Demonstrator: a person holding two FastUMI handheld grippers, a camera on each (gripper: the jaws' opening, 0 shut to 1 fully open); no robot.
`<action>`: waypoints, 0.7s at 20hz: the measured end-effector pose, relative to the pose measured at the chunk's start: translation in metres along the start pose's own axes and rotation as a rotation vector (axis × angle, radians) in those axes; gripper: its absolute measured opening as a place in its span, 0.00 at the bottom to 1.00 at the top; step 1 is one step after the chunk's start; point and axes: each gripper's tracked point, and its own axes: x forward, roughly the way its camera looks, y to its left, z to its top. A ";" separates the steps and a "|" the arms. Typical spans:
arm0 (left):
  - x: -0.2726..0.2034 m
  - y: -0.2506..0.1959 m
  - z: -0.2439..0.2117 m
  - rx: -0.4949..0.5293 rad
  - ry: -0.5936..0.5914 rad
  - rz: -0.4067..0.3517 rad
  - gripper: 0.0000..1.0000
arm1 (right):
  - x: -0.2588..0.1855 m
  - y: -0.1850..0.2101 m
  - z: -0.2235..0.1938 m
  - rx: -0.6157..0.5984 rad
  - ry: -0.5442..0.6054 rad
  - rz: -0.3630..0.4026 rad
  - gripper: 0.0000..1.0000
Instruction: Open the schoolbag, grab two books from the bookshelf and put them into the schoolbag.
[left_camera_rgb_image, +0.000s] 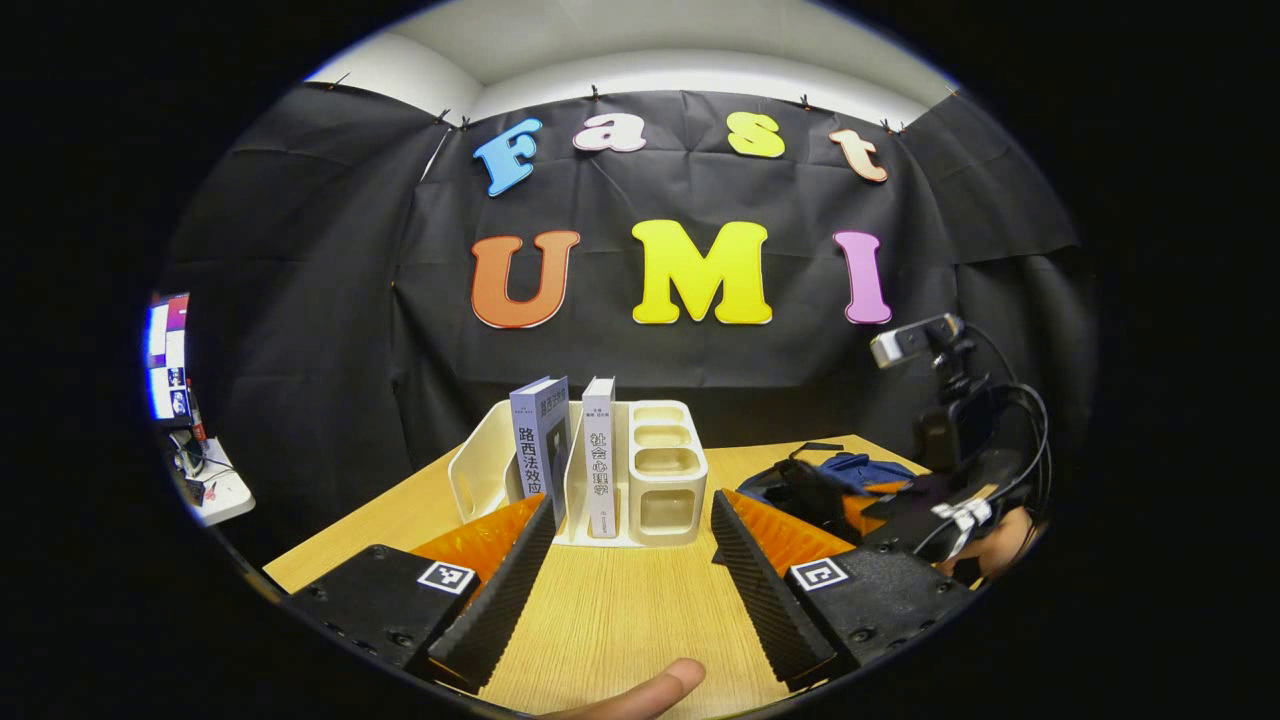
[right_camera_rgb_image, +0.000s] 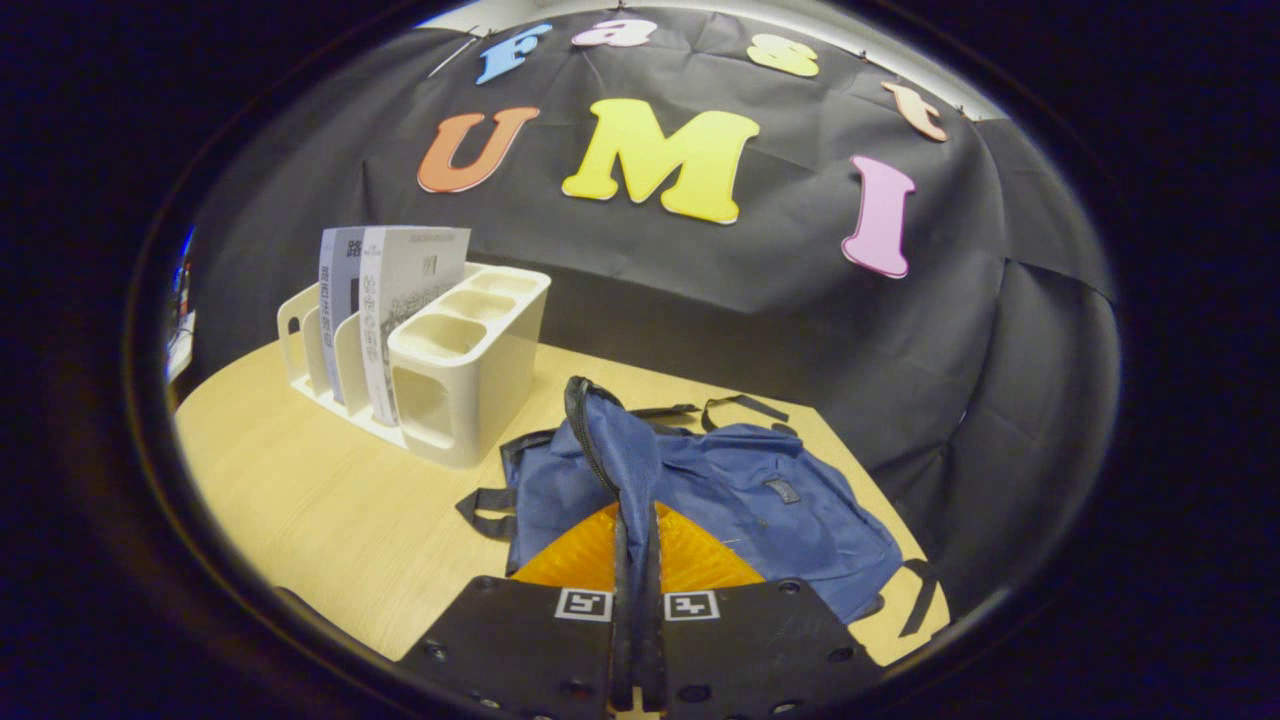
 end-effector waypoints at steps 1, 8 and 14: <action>0.001 0.000 -0.001 0.002 0.003 0.000 0.99 | -0.003 -0.009 0.008 0.008 -0.014 -0.005 0.04; 0.011 0.009 0.000 -0.004 -0.007 0.050 0.99 | -0.020 -0.082 0.060 0.052 -0.108 -0.015 0.04; 0.046 0.004 0.007 -0.010 0.028 0.014 0.99 | -0.019 -0.139 0.094 0.075 -0.157 -0.018 0.04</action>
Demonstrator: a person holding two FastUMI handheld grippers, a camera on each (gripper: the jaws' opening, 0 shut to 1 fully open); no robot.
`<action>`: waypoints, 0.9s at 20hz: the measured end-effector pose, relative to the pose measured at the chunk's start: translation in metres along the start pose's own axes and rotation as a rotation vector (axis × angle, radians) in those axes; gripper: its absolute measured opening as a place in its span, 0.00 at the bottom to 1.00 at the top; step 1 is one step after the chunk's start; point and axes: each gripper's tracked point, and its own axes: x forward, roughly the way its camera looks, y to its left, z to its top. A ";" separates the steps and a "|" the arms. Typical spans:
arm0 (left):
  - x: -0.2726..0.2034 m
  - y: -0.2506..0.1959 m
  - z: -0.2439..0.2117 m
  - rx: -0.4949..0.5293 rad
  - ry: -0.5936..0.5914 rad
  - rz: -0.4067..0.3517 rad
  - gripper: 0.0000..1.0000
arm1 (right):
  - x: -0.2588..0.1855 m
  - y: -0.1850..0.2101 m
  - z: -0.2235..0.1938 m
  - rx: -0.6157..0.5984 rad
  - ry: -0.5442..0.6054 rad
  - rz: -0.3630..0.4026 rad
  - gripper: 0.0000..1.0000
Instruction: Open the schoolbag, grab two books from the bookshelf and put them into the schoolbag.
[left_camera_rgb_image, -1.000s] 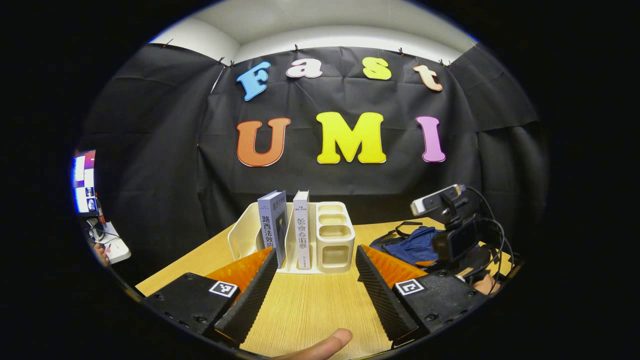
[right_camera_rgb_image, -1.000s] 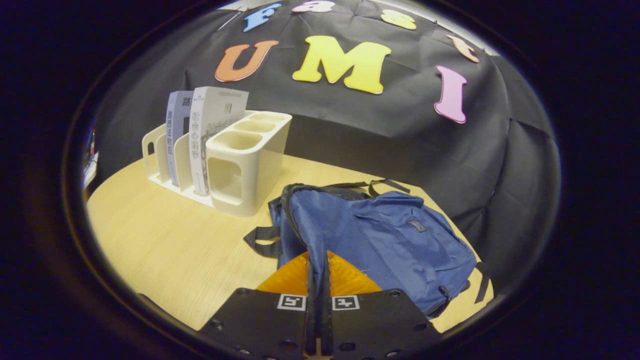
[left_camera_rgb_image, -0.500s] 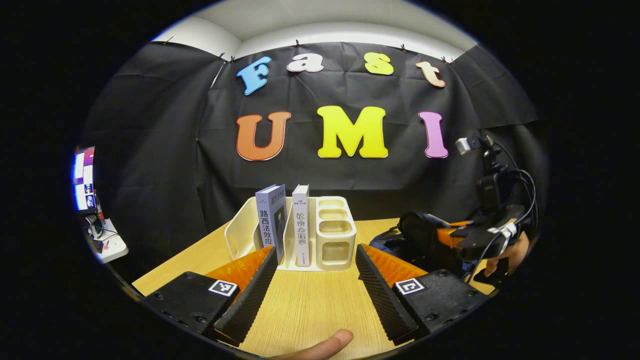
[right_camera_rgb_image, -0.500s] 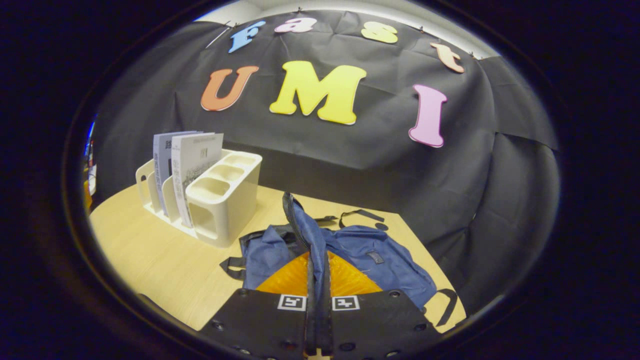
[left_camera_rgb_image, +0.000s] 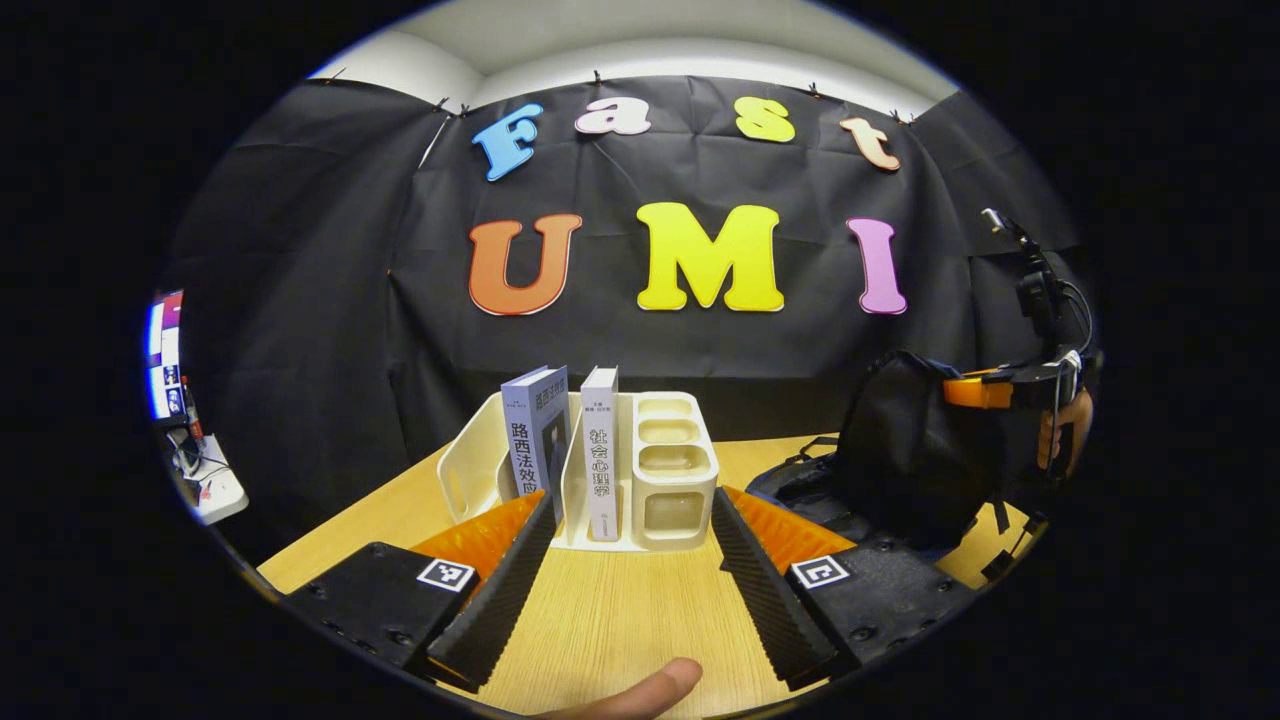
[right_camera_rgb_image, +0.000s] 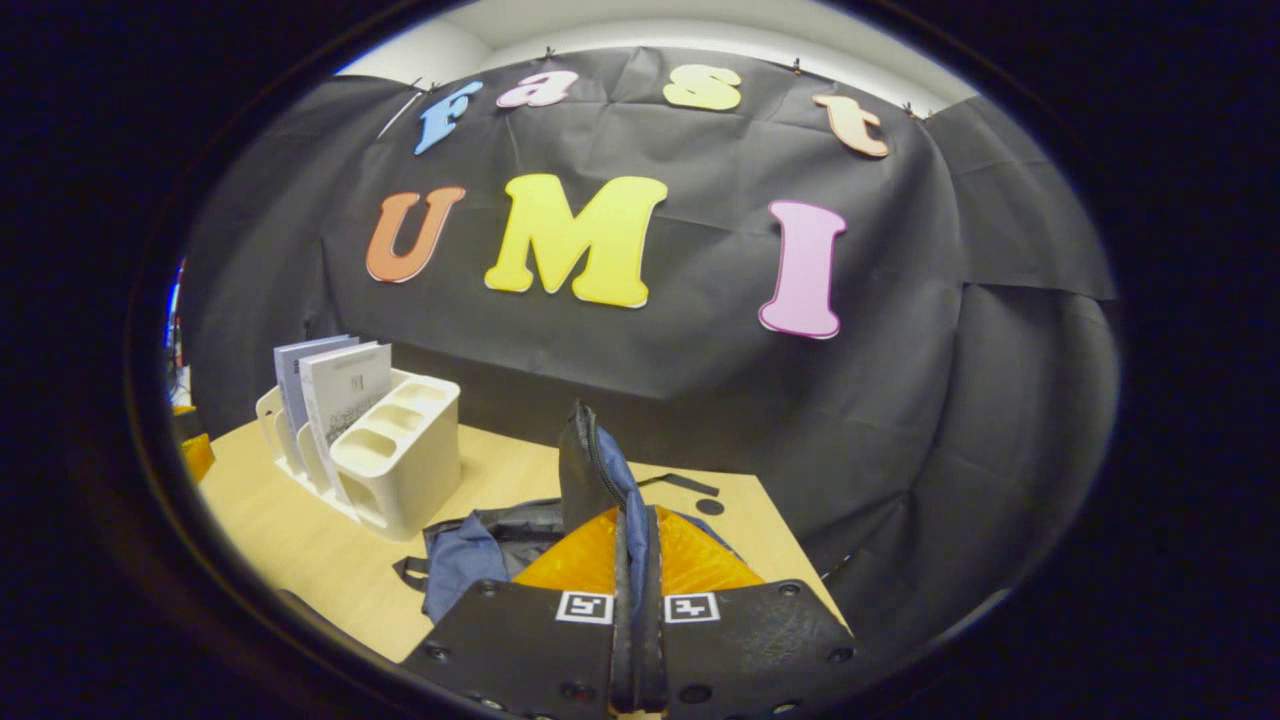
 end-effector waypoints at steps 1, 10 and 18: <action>0.007 0.001 0.009 -0.003 -0.008 0.001 0.99 | 0.000 -0.005 0.004 0.004 -0.007 0.008 0.04; 0.117 0.009 0.065 -0.039 0.049 -0.036 0.98 | 0.002 -0.035 0.011 -0.006 -0.041 0.035 0.04; 0.219 0.023 0.080 0.004 0.218 -0.033 0.98 | 0.004 -0.037 0.008 -0.023 -0.052 0.077 0.02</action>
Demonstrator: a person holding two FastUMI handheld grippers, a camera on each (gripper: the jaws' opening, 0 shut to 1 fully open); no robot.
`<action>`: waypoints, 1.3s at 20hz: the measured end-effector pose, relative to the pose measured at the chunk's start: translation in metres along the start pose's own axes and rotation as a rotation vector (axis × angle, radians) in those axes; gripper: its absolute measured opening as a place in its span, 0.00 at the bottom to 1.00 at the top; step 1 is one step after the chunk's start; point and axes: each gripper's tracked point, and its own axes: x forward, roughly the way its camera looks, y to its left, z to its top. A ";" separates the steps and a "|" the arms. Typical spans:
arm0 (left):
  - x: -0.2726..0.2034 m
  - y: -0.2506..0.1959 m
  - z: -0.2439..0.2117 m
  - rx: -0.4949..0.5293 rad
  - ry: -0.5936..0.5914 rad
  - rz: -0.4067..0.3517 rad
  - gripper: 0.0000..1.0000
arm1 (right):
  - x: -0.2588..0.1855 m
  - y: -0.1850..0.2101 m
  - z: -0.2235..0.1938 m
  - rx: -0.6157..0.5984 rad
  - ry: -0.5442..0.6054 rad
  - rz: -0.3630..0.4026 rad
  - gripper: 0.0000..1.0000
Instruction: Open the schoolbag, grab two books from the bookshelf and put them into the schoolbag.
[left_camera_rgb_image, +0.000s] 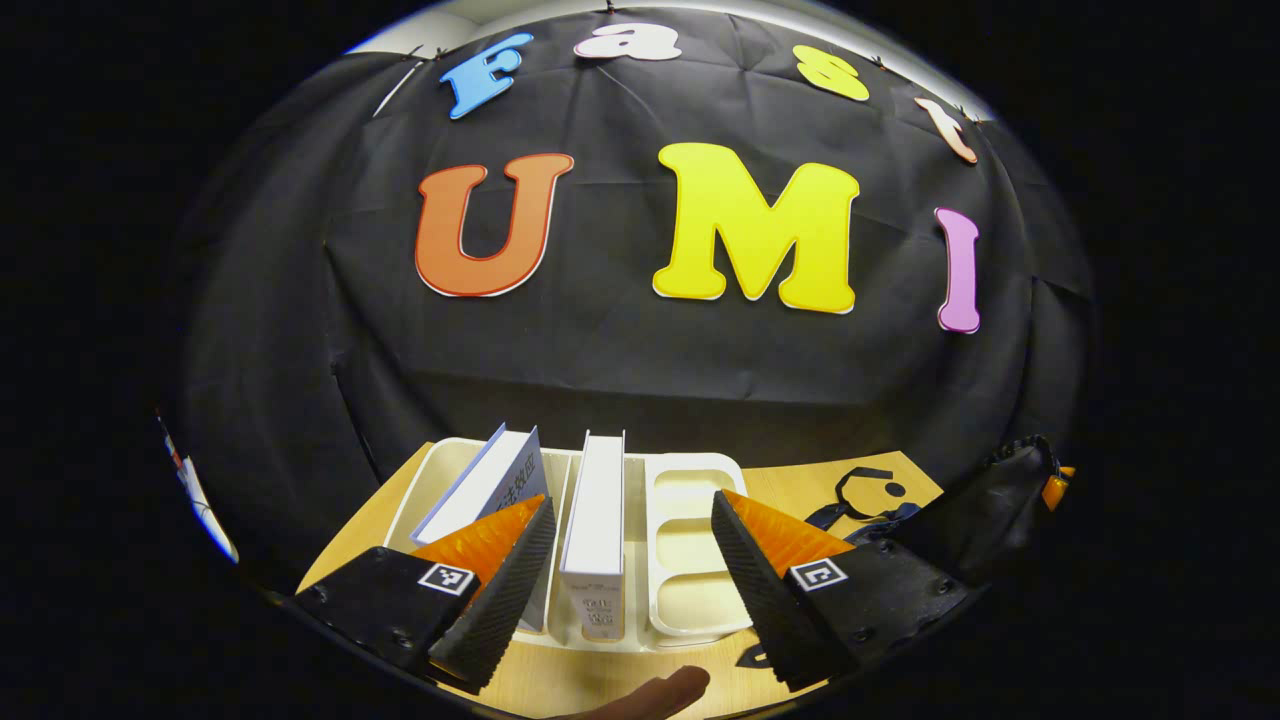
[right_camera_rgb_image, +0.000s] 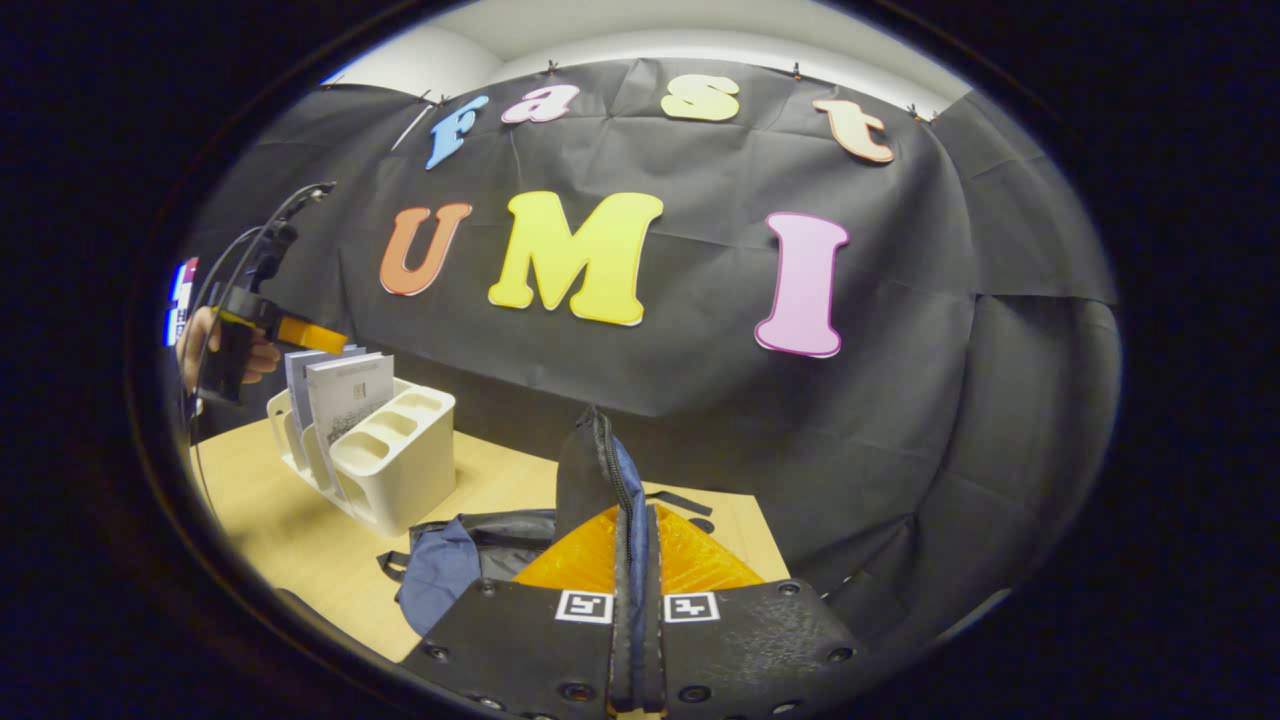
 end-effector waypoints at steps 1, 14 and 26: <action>0.011 0.003 0.001 0.018 0.021 0.009 0.98 | 0.000 -0.002 0.000 0.001 -0.003 0.003 0.04; 0.060 0.013 -0.019 0.192 0.297 0.093 0.94 | 0.003 -0.009 -0.015 0.018 -0.008 0.049 0.04; 0.083 0.005 -0.081 0.188 0.595 0.059 0.52 | 0.014 -0.021 -0.033 0.044 0.005 0.057 0.04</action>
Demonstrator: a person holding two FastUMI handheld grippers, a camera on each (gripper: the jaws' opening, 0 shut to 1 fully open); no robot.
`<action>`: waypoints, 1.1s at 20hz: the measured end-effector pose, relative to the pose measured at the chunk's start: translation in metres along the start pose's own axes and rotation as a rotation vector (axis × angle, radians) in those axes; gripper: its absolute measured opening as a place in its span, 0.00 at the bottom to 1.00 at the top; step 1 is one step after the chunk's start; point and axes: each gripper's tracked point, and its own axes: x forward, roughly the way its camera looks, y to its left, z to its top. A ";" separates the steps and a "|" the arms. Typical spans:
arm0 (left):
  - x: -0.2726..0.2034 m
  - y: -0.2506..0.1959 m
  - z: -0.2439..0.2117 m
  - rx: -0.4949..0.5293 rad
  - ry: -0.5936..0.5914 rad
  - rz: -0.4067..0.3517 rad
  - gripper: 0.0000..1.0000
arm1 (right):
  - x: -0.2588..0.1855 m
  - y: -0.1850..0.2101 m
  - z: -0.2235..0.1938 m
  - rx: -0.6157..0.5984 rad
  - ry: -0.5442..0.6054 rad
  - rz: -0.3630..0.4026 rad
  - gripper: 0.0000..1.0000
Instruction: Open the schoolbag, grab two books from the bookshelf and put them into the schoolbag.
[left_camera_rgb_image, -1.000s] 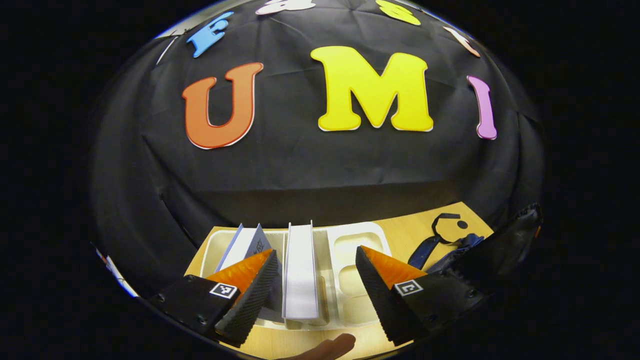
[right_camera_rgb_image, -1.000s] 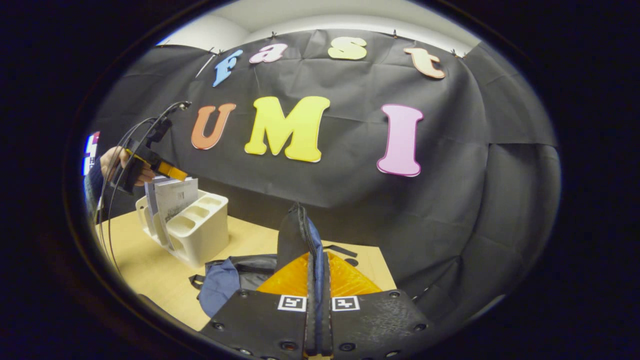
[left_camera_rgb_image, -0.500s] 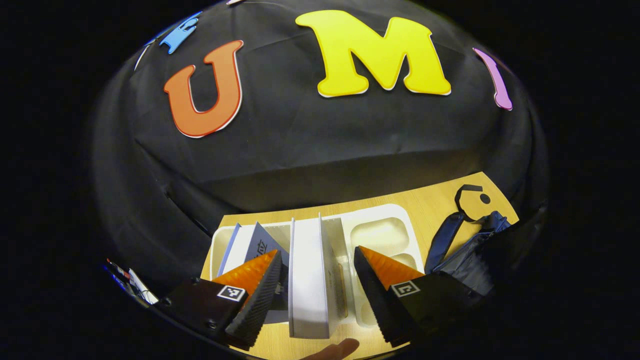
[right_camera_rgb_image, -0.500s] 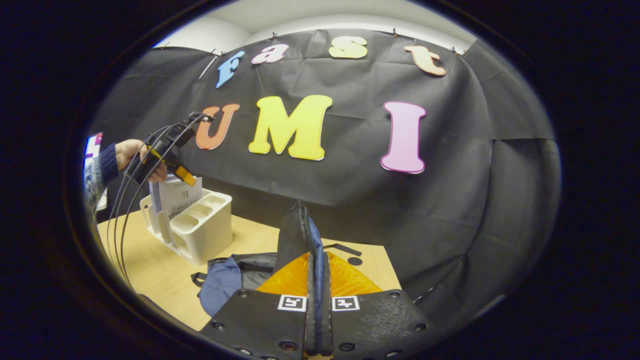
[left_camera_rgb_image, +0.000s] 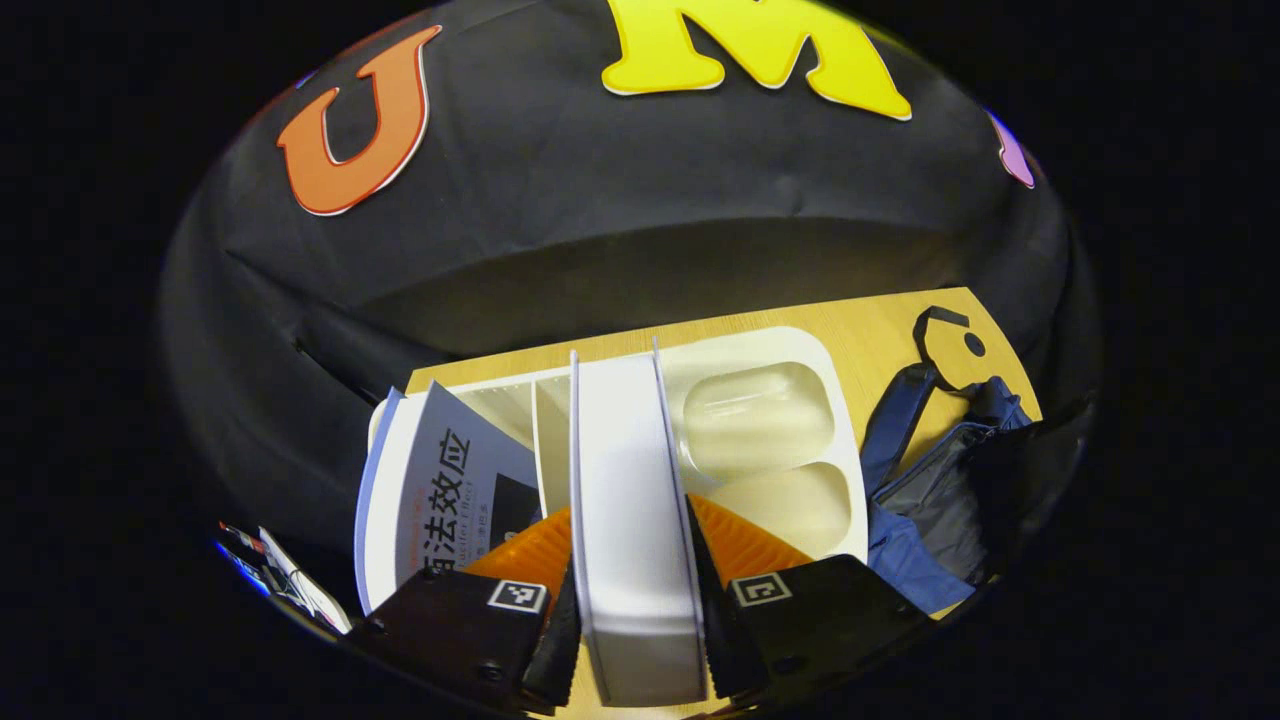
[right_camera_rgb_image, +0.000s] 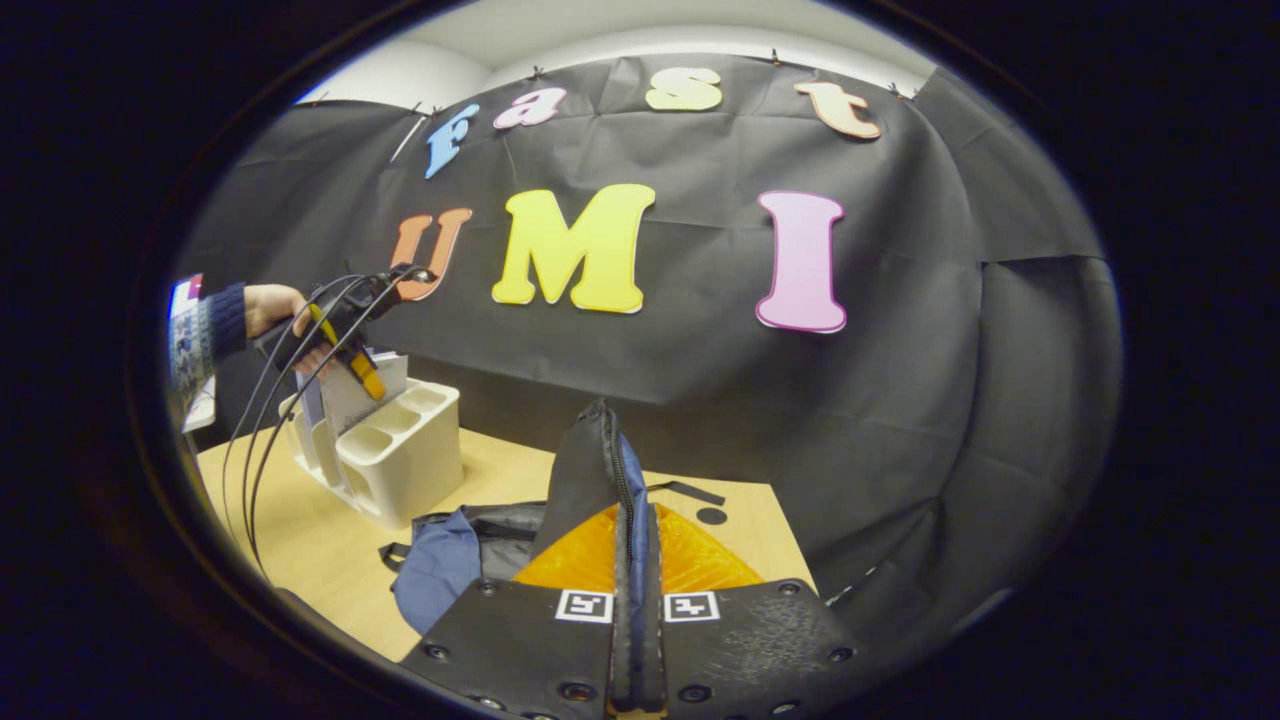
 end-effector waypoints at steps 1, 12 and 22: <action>0.000 0.001 -0.002 -0.001 0.015 0.004 0.53 | 0.001 -0.001 -0.002 -0.005 0.000 0.003 0.04; -0.052 -0.002 -0.042 -0.118 -0.028 0.027 0.52 | 0.002 0.000 -0.009 -0.015 -0.008 -0.005 0.04; -0.135 0.018 -0.119 -0.369 -0.236 -0.026 0.47 | 0.010 0.009 -0.017 0.019 -0.007 0.000 0.04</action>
